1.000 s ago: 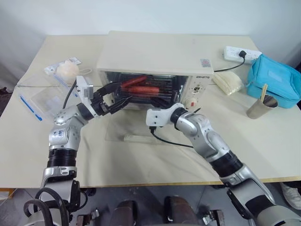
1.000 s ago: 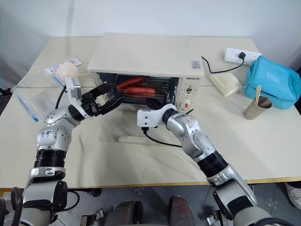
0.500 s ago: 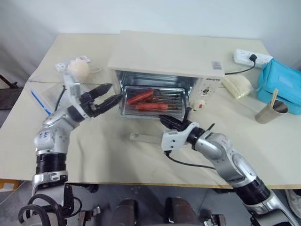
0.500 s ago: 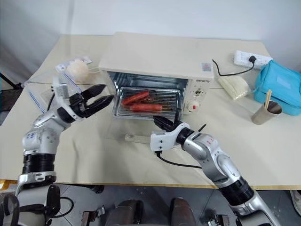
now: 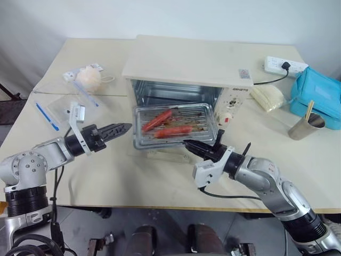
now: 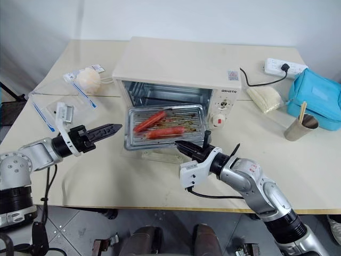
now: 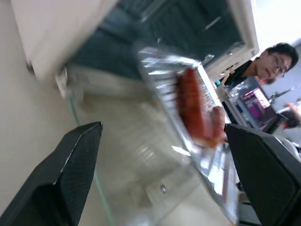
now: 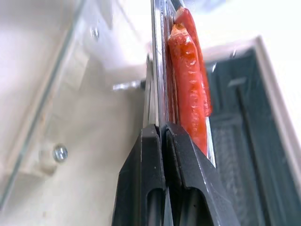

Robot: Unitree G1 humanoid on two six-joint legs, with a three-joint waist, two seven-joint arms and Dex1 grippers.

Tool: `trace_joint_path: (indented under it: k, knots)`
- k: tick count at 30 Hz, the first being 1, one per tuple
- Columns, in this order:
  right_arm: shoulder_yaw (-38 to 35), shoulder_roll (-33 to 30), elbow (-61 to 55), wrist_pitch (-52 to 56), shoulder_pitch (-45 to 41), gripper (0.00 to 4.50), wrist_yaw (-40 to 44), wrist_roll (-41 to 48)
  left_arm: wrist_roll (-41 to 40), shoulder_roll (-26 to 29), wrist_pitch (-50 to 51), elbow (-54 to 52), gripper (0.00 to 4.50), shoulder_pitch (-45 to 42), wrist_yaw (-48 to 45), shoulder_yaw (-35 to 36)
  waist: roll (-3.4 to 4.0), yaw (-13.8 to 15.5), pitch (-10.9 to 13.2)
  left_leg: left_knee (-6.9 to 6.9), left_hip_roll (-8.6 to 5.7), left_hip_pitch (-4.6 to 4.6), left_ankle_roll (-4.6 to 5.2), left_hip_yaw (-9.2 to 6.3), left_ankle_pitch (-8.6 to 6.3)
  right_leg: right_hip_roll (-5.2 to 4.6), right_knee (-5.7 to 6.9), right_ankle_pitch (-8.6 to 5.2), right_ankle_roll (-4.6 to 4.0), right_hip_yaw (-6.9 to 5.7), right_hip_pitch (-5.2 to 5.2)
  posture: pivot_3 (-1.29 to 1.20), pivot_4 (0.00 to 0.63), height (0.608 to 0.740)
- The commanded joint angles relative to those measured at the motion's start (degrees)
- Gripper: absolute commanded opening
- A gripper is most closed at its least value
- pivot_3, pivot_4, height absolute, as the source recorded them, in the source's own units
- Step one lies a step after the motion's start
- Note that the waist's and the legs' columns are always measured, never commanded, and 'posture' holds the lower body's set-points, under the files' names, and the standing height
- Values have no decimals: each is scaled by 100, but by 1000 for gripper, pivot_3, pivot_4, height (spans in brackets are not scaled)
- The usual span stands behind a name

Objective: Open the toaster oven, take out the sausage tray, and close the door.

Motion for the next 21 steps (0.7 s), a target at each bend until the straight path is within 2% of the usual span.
trace_joint_path:
  k: [1,6,9,13,21]
  knots:
    - [-219,-67,-63,-374,-100,64,-44,225,-352,-25,372,-104,4393,-184,309,245,0,0,0,0,0,0,0,0,0,1,0,0,0,0,0,0,150,740]
    - [-218,-187,118,-873,-214,64,20,452,-758,-501,648,171,4393,-487,1117,661,-1,6,1,6,-1,1,-1,3,0,0,0,0,0,-5,1,0,150,740]
    - [-214,-191,199,-968,-258,64,66,492,-931,-521,962,230,4393,-554,1259,682,-2,5,1,9,-1,-1,-1,2,0,0,0,0,0,-7,1,0,150,740]
    - [-211,-158,272,-1058,-371,0,127,532,-1133,-493,1383,233,3559,-542,1290,627,-2,-5,1,8,0,0,-1,4,1,3,1,0,0,-8,0,0,150,740]
    - [-184,-111,366,-1188,-471,0,187,602,-1594,-602,1824,551,1077,-589,1549,877,-2,0,1,11,0,0,-3,4,2,3,1,0,0,-5,1,0,150,740]
